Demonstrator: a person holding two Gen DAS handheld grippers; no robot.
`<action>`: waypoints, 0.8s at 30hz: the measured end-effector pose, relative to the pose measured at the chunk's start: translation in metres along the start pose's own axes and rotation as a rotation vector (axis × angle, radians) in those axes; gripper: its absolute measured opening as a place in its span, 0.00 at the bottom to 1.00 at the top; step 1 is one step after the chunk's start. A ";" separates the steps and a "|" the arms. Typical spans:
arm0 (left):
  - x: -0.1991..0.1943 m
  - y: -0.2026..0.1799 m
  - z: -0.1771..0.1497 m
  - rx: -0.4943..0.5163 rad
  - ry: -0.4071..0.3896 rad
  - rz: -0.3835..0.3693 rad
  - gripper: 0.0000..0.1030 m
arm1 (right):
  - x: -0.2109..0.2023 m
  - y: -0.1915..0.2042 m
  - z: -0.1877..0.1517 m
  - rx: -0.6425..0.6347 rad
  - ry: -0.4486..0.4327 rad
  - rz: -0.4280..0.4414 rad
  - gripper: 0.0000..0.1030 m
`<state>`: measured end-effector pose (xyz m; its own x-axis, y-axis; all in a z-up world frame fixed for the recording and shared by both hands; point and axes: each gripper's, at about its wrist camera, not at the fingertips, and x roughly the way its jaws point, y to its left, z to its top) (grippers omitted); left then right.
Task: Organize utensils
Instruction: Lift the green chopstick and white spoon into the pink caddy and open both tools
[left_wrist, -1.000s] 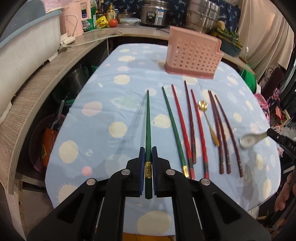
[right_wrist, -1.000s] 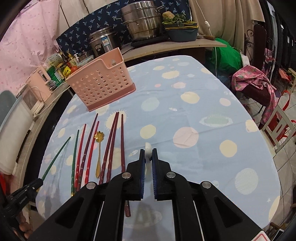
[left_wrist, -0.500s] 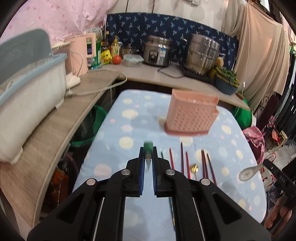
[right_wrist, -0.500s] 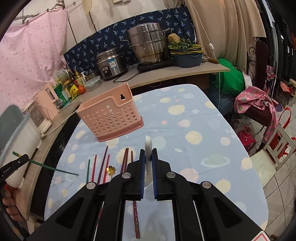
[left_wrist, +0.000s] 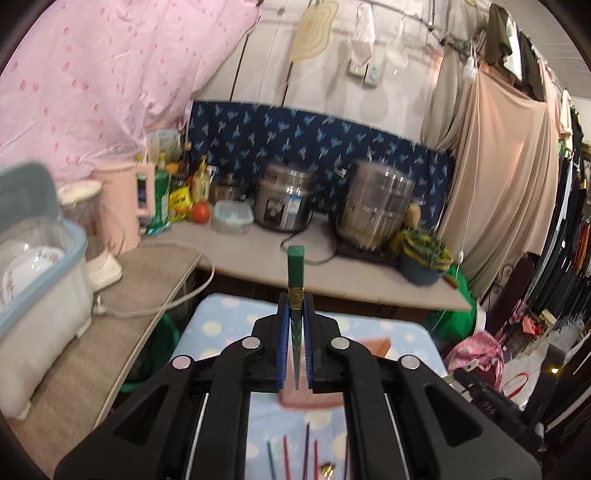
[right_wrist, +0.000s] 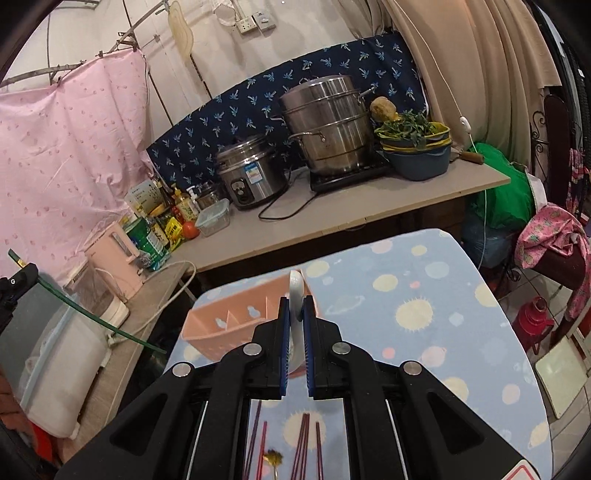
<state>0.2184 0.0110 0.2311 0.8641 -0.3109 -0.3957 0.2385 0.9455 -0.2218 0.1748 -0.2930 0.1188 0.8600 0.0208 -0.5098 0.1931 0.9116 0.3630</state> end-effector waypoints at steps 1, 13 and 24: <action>0.004 -0.005 0.005 0.007 -0.016 -0.001 0.07 | 0.007 0.003 0.007 -0.006 -0.008 -0.004 0.07; 0.110 -0.018 -0.011 0.035 0.071 0.012 0.07 | 0.101 0.009 0.023 -0.062 0.065 -0.051 0.07; 0.140 -0.002 -0.031 0.019 0.113 0.015 0.07 | 0.147 0.005 -0.001 -0.074 0.143 -0.072 0.08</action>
<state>0.3255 -0.0373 0.1484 0.8124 -0.3047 -0.4971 0.2356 0.9514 -0.1983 0.3018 -0.2851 0.0451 0.7681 0.0079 -0.6403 0.2119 0.9405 0.2658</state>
